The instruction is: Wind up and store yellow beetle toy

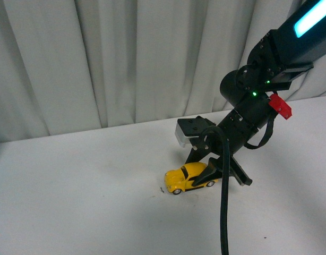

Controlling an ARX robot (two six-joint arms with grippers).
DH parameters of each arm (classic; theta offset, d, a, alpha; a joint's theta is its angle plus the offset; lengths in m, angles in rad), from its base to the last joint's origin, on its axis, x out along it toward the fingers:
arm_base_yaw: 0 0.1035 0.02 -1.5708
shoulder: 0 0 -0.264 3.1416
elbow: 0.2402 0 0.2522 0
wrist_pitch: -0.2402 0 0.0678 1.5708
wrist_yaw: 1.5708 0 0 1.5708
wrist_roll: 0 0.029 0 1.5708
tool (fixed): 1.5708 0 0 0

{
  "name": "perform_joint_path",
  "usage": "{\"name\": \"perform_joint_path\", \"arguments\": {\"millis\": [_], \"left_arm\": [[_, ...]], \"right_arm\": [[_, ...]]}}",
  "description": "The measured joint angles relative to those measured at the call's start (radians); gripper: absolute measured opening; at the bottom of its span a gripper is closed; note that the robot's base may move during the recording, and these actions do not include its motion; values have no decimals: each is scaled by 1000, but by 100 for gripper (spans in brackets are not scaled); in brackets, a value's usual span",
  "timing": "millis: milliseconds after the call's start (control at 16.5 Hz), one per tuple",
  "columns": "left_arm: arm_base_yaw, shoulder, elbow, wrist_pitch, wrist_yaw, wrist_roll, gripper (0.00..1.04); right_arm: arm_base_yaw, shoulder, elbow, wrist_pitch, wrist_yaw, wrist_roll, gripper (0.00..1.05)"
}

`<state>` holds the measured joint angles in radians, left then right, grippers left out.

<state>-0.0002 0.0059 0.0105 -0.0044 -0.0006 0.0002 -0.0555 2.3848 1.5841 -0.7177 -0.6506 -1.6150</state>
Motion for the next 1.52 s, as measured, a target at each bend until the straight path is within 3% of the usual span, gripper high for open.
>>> {"name": "perform_joint_path", "arguments": {"millis": [485, 667, 1031, 1092, 1153, 1395, 1517], "left_arm": [[0, 0, 0, 0, 0, 0, 98], [0, 0, 0, 1, 0, 0, 98], [0, 0, 0, 0, 0, 0, 98], [0, 0, 0, 1, 0, 0, 98], [0, 0, 0, 0, 0, 0, 98], [0, 0, 0, 0, 0, 0, 98], [0, 0, 0, 1, 0, 0, 98]], "right_arm": [[-85, -32, -79, 19, -2, -35, 41], [-228, -74, -184, 12, -8, -116, 41], [-274, -98, -224, -13, 0, -130, 41], [-274, -99, -224, -18, 4, -132, 47], [-272, -100, -235, -29, 52, -131, 59], [-275, -97, -243, -51, 45, -133, 99], [-275, -97, -244, -43, 46, -134, 98]]}}
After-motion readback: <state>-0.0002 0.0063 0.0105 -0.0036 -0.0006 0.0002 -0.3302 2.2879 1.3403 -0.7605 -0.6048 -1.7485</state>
